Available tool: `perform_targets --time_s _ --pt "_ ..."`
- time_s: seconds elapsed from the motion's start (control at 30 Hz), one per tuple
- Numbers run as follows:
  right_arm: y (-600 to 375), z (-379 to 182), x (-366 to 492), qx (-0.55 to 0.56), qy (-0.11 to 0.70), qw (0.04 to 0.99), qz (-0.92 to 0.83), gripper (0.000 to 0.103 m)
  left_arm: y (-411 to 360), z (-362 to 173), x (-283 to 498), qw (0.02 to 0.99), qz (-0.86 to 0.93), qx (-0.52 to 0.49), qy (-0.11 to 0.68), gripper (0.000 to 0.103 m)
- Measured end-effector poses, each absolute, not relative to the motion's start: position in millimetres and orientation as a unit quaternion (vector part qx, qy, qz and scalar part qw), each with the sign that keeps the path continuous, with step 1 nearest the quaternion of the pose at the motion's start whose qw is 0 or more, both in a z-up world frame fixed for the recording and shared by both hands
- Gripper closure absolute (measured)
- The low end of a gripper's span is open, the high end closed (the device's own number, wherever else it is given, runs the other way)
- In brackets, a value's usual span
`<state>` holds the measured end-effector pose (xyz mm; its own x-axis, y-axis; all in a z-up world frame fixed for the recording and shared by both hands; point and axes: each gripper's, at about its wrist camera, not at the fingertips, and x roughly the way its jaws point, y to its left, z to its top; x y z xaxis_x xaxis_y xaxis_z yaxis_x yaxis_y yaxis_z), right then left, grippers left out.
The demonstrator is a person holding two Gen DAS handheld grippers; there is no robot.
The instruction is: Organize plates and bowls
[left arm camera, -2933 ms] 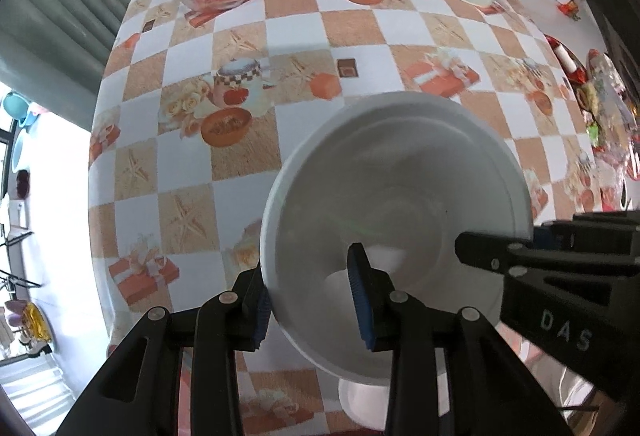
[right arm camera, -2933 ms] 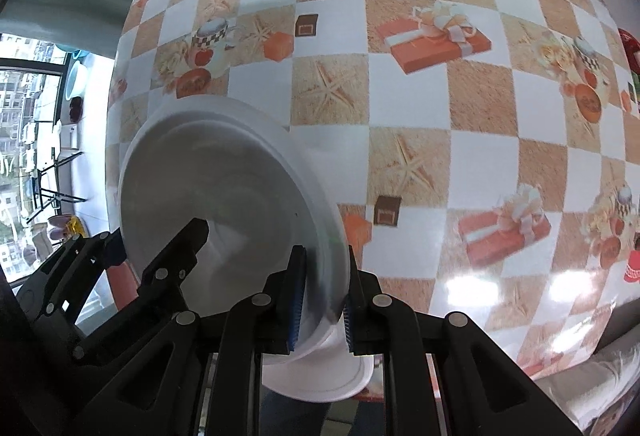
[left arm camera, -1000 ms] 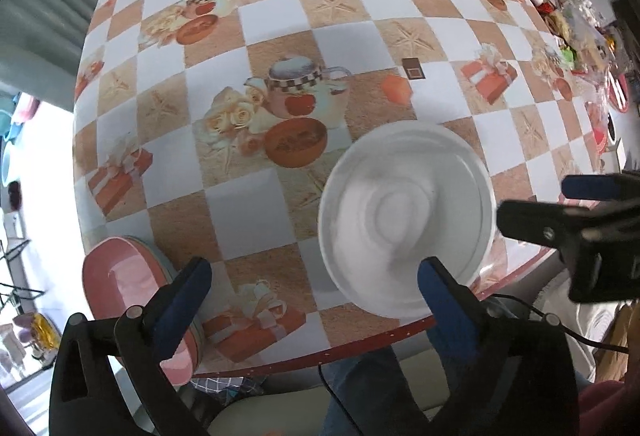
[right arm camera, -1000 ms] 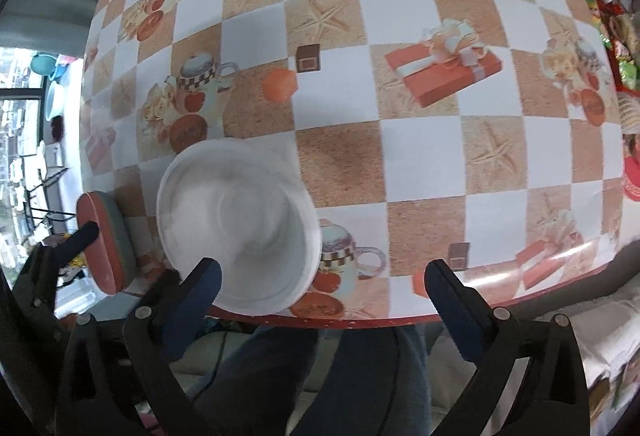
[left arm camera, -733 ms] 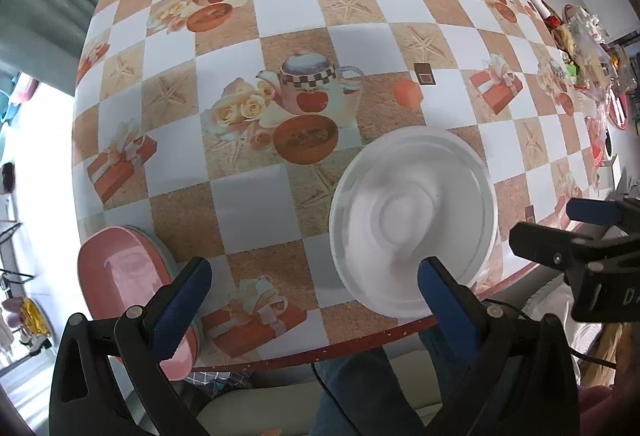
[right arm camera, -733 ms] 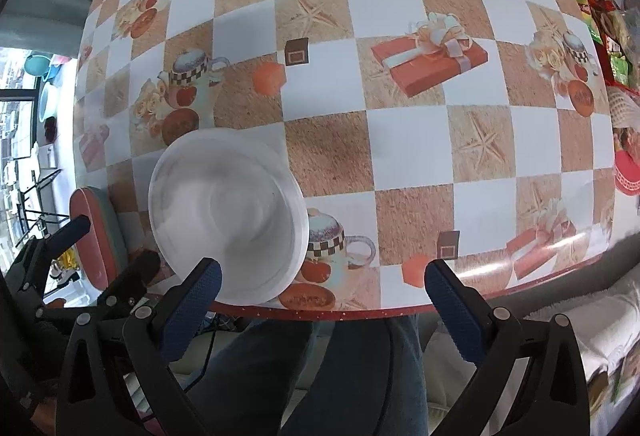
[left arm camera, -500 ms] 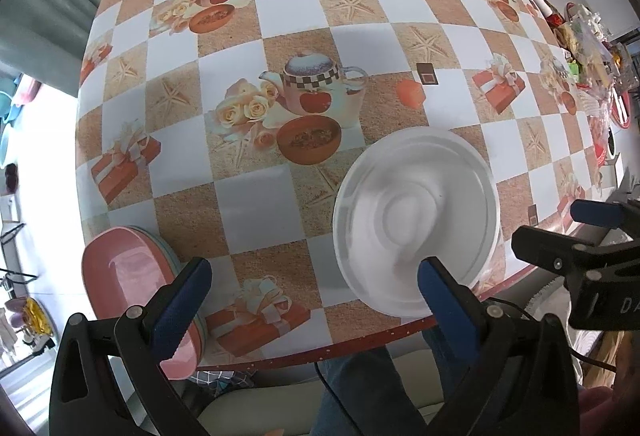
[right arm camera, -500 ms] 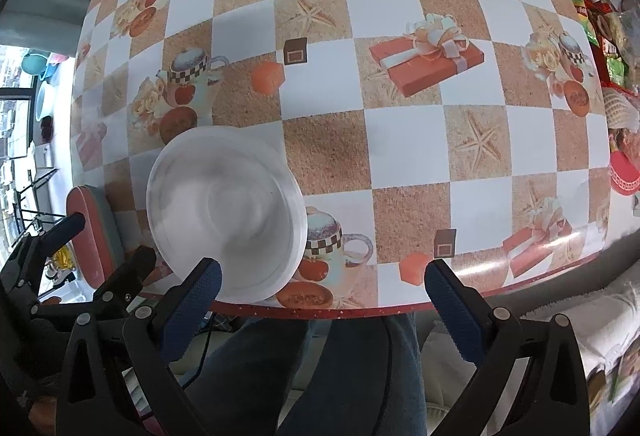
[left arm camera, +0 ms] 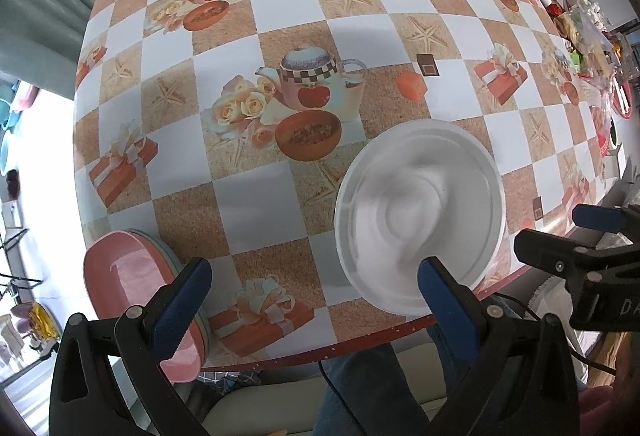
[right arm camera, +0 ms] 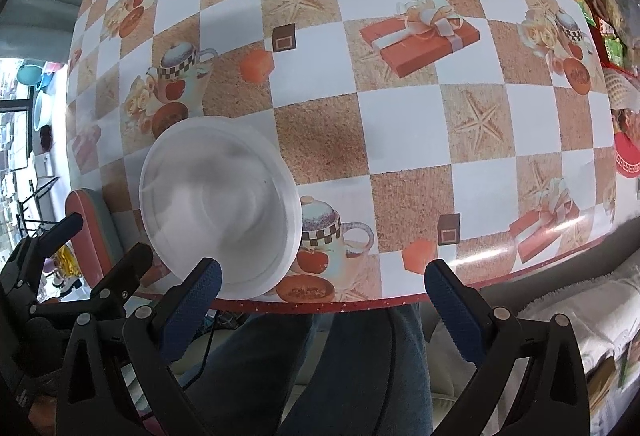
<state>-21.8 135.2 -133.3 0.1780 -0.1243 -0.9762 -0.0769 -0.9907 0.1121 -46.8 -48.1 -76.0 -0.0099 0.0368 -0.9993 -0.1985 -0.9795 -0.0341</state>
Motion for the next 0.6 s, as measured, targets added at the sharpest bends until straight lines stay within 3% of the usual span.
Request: perform_targets --time_s 0.6 --pt "130.6 -138.6 -24.6 0.775 -0.058 0.021 -0.629 0.001 -46.3 -77.2 -54.7 0.082 0.705 -0.702 0.056 0.000"
